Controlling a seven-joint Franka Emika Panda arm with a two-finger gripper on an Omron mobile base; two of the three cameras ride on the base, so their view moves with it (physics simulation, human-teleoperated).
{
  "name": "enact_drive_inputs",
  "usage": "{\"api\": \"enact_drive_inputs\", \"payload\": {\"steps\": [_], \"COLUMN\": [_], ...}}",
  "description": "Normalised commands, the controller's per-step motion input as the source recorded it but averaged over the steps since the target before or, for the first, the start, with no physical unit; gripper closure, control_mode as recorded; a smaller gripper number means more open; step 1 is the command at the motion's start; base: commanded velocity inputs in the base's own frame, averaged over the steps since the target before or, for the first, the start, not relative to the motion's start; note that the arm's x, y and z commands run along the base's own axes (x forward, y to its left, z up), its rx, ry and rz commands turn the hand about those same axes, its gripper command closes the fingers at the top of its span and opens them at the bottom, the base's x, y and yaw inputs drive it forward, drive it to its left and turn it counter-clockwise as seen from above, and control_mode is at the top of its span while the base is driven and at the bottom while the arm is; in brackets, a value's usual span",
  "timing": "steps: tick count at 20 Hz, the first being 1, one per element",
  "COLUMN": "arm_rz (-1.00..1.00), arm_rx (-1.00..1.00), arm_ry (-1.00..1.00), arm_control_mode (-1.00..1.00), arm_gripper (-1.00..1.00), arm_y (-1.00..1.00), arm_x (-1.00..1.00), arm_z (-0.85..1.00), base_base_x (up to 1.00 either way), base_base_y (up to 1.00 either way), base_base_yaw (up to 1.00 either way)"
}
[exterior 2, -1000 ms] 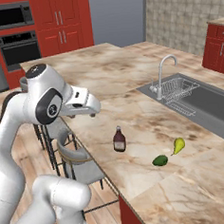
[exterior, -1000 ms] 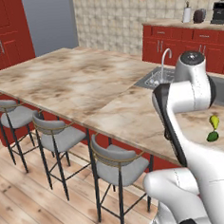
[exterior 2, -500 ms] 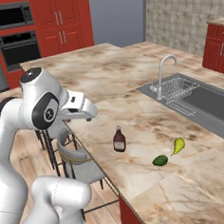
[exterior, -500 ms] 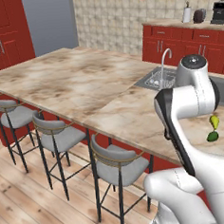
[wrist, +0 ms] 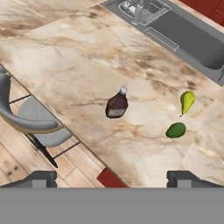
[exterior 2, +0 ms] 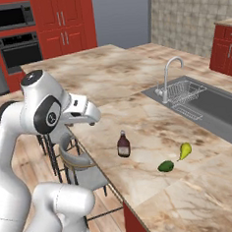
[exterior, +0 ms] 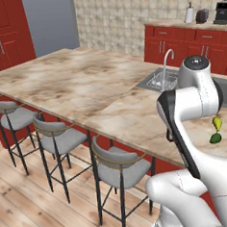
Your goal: Move the ketchup and ketchup from the cabinet to the dining counter.
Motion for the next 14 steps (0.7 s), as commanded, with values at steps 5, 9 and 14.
{"api": "enact_drive_inputs", "payload": {"steps": [5,9,14], "arm_rz": [0.00,0.00,0.00], "arm_rx": [0.00,0.00,0.00], "arm_ry": [0.00,0.00,0.00], "arm_control_mode": [1.00,1.00,1.00], "arm_gripper": [-1.00,-1.00,-1.00], "arm_y": [0.00,0.00,0.00], "arm_x": [0.00,0.00,0.00], "arm_z": [0.00,0.00,0.00], "base_base_x": [0.00,0.00,0.00], "base_base_y": [0.00,0.00,0.00], "base_base_yaw": [0.00,0.00,0.00]}}
